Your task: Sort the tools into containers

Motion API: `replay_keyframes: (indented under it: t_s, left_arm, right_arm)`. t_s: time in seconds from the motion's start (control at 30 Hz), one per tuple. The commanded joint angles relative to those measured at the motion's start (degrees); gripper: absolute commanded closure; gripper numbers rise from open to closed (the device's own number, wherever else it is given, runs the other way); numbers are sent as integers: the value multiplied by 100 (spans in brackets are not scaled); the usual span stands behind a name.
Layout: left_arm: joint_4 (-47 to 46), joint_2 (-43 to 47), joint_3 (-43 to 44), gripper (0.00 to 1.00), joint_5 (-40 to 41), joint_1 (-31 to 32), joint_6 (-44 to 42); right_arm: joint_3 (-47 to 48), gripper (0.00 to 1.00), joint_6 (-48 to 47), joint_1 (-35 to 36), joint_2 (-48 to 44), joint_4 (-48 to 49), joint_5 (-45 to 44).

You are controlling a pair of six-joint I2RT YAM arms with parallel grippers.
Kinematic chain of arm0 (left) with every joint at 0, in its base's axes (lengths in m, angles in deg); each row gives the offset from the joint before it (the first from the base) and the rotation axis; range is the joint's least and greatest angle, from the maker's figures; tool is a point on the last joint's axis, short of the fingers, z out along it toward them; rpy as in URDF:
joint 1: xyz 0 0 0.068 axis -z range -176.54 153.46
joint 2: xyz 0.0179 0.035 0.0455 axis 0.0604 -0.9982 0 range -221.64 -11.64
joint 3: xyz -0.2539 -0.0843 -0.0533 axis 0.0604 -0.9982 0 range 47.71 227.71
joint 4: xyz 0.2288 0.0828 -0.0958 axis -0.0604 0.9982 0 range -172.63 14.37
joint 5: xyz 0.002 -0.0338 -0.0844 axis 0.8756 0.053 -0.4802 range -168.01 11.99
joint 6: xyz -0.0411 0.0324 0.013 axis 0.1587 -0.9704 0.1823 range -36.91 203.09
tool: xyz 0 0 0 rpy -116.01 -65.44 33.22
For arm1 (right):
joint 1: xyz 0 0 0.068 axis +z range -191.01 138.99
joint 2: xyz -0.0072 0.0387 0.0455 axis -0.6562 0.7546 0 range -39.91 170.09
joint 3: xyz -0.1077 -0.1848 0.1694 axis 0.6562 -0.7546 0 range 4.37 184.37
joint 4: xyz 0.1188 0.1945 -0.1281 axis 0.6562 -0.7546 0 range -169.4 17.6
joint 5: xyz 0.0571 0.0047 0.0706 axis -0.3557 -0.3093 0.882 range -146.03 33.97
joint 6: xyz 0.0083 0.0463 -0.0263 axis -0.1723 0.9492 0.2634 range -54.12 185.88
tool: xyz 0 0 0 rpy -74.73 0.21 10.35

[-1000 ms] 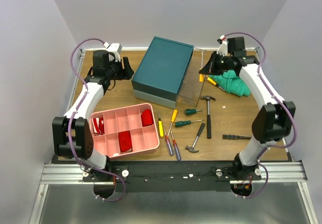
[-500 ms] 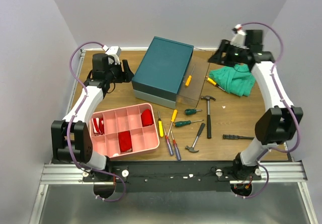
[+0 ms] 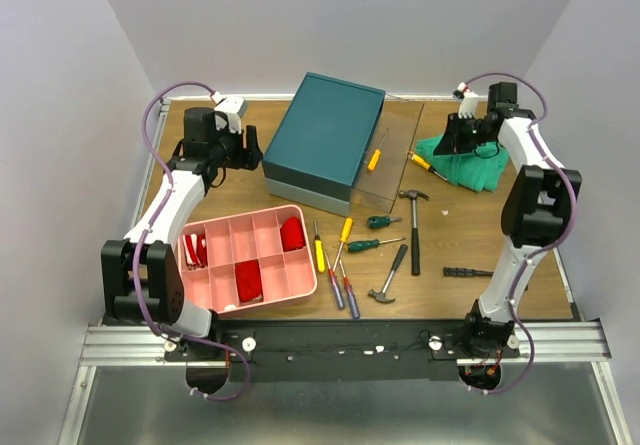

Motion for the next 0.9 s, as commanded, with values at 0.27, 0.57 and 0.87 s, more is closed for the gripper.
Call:
replay_keyframes:
  t_s: [0.27,0.57,0.87]
  left_arm:
    - [675,99,60,25,318,-106,-905]
    - [746,29,183,25,398,-107,-1001]
    - [676,-15,112,25,337,-107,-870]
  right_arm:
    - [951,78,-457,-9,1142,-258,76]
    - [1101,81,-738,8,1319,-346,-670]
    - [889,82,-747,35,1344,101,-1706]
